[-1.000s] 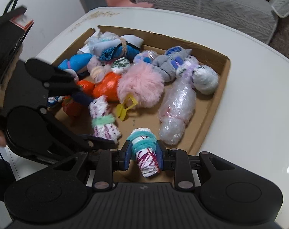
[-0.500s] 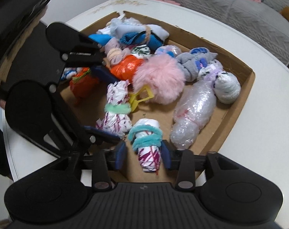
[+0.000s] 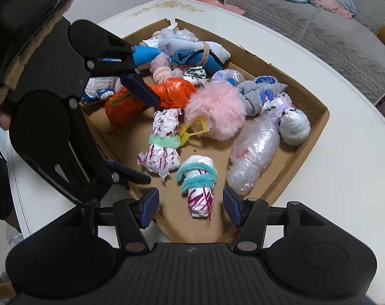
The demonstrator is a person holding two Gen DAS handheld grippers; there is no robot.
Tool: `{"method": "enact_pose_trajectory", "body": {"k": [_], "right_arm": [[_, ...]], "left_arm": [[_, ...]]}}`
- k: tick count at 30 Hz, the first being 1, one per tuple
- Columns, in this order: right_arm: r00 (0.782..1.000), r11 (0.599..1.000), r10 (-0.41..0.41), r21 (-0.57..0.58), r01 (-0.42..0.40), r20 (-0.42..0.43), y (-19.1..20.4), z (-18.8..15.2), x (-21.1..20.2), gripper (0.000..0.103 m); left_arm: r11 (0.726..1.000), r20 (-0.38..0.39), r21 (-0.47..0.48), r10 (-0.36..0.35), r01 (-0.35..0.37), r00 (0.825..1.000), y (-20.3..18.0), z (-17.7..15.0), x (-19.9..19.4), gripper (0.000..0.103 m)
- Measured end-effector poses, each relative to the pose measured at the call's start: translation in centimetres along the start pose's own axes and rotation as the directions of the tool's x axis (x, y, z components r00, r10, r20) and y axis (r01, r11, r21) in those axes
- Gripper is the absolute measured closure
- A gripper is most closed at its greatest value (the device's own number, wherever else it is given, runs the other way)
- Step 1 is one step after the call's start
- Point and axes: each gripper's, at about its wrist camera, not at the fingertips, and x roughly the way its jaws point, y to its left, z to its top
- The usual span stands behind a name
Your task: Organize objects
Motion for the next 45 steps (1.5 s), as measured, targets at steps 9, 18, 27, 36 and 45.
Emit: {"method": "enact_pose_trajectory", "body": {"k": [9,18,27,36,45], "right_arm": [[0.999,1.000,-0.006,0.030,0.005,0.039,1.8,0.2,-2.2,0.038],[0.987,0.983,-0.090,0.172,0.067,0.132,3.3,0.6,-4.3,0.010],[0.973,0.926,-0.185,0.355,0.126,0.137,4.4,0.8,-3.5,0.007],[0.967,0.918,-0.227,0.357,0.172,0.117,3.3,1.3,-2.7,0.005],[0.965,0.914,-0.238,0.363,0.183,0.111,2.1,1.7,-2.3,0.005]], "left_arm": [[0.990,-0.028,-0.118,0.072,-0.075,0.997,0.9,-1.9,-4.5,0.001],[0.856,-0.003,-0.486,0.200,-0.177,0.980,2.1,-4.7,-10.7,0.001],[0.804,-0.020,-0.539,0.287,-0.253,0.958,3.2,-6.0,-10.2,0.001],[0.820,-0.015,-0.518,0.277,-0.245,0.961,3.1,-5.8,-9.3,0.001],[0.803,-0.055,-0.542,0.262,-0.249,0.964,4.1,-6.8,-8.1,0.001]]}}
